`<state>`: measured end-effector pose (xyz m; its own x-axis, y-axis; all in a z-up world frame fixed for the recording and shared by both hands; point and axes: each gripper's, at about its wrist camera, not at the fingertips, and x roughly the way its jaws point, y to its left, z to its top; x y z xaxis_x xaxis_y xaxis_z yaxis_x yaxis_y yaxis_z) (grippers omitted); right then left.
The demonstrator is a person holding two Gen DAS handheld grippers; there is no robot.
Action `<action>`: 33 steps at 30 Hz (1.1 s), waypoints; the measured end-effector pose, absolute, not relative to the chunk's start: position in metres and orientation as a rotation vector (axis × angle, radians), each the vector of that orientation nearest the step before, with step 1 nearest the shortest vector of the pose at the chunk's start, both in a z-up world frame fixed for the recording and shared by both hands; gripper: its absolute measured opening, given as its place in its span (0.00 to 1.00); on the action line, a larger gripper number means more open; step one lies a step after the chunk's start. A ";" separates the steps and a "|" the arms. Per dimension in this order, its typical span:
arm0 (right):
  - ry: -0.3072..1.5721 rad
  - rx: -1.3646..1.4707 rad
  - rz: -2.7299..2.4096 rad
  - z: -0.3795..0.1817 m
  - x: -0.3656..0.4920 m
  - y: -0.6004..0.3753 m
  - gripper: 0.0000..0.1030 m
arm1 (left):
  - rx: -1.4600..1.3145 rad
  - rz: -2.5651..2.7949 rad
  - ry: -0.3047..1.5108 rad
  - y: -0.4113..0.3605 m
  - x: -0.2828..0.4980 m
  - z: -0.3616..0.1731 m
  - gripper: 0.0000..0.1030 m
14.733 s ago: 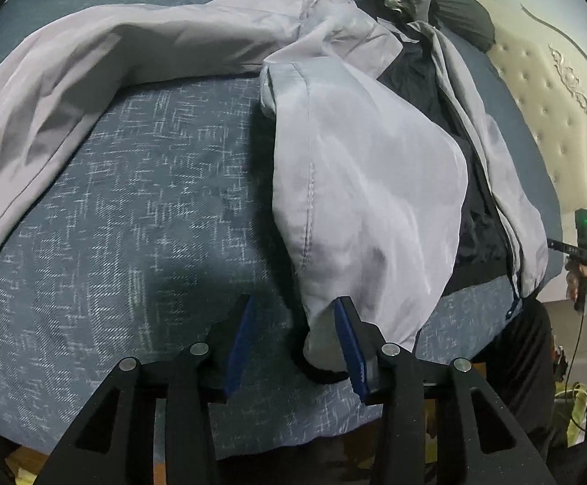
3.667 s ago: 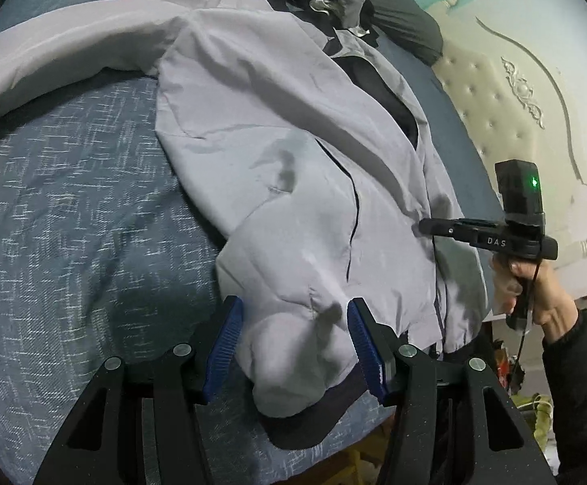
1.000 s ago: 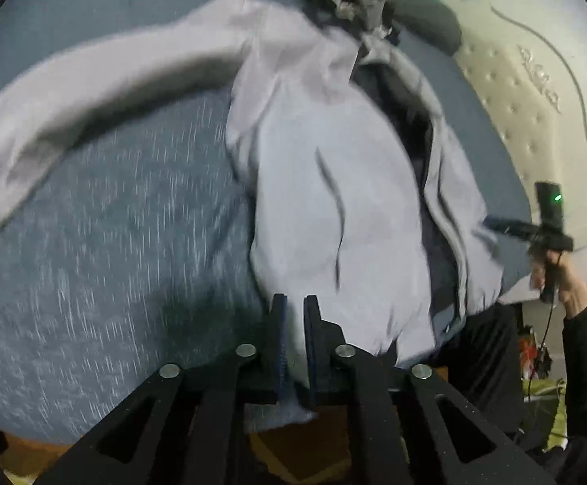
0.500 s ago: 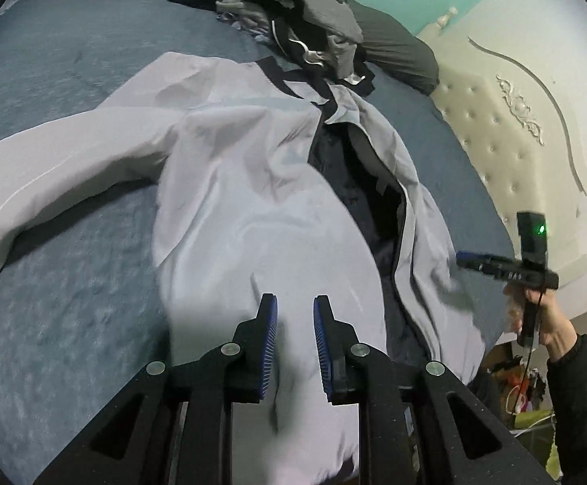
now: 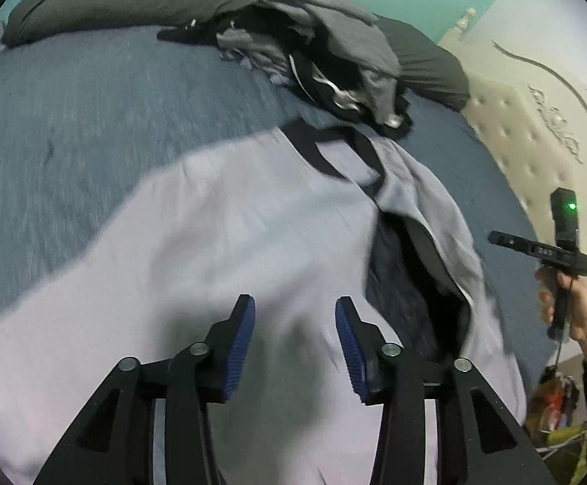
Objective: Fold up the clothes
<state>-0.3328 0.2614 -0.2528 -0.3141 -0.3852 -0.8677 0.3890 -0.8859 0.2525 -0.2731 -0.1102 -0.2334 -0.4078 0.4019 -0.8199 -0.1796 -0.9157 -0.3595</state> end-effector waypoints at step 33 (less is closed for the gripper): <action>0.293 1.495 -2.186 -0.330 -0.483 0.177 0.06 | -1.628 2.316 -0.156 -0.122 -0.432 -0.329 0.31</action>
<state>-0.4828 0.1766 -0.3303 -0.2943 -0.2601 -0.9196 0.4934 -0.8655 0.0869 -0.4319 -0.1219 -0.3286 -0.3092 0.3085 -0.8996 -0.1851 -0.9474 -0.2613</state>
